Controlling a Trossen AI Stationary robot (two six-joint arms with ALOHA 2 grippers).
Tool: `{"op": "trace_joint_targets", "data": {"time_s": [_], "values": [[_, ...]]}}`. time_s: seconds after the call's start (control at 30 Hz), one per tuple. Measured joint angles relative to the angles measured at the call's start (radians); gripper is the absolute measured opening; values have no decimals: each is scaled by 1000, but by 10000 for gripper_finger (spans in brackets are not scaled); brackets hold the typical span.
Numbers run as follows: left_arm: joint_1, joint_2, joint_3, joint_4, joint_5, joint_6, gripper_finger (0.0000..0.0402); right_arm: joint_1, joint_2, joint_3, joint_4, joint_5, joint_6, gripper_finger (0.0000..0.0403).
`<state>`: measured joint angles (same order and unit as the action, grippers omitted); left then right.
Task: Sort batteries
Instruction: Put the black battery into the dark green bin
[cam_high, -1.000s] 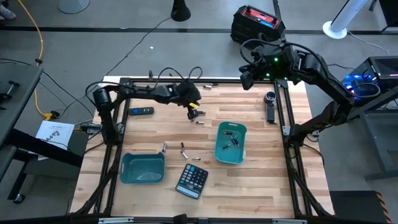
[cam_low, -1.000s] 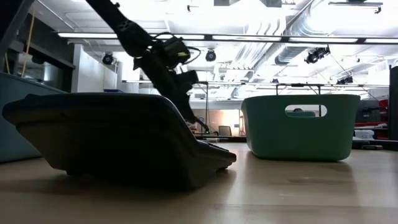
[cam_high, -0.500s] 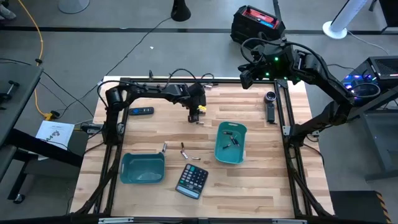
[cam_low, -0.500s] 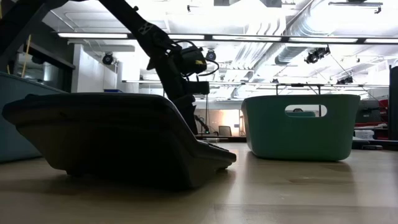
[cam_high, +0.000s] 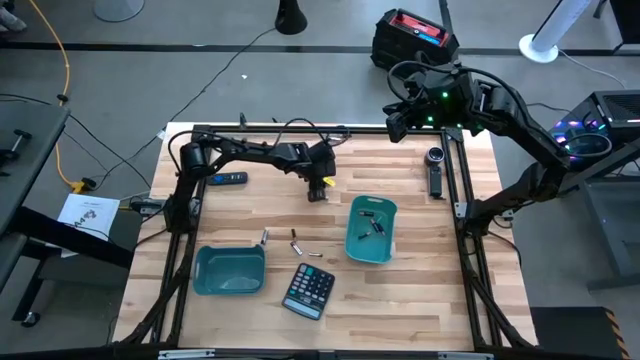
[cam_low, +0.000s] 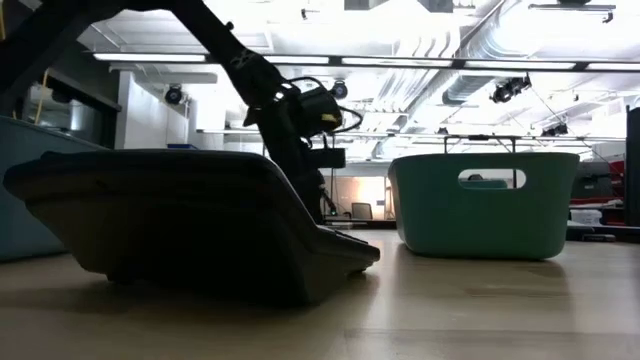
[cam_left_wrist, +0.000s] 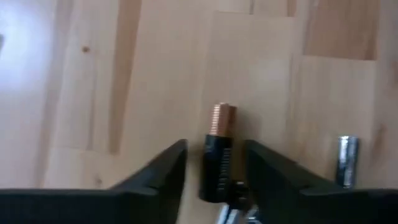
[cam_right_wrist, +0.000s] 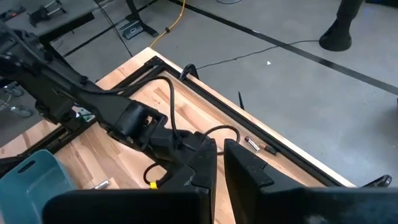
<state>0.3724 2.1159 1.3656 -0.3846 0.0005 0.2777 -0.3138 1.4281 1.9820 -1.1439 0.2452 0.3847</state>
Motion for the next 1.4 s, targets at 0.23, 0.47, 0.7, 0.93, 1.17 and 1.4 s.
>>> {"op": "trace_joint_targets", "data": {"time_s": [0.23,0.47,0.7,0.93,1.17,1.4], "values": [[-13,-37,30,-14,82,-65,31,0,0,0,-1,0,0,24],[-110,-153,51,225,222,-68,31,0,0,0,0,13,-8,24],[-284,-130,50,339,263,-85,31,-13,0,0,0,17,0,24],[-347,-113,49,382,142,-109,126,-39,0,0,2,17,0,24],[-203,-227,51,276,73,-130,202,-43,16,0,3,39,1,24],[70,-458,29,-38,149,-278,202,-138,180,1,18,-13,-56,5]]}}
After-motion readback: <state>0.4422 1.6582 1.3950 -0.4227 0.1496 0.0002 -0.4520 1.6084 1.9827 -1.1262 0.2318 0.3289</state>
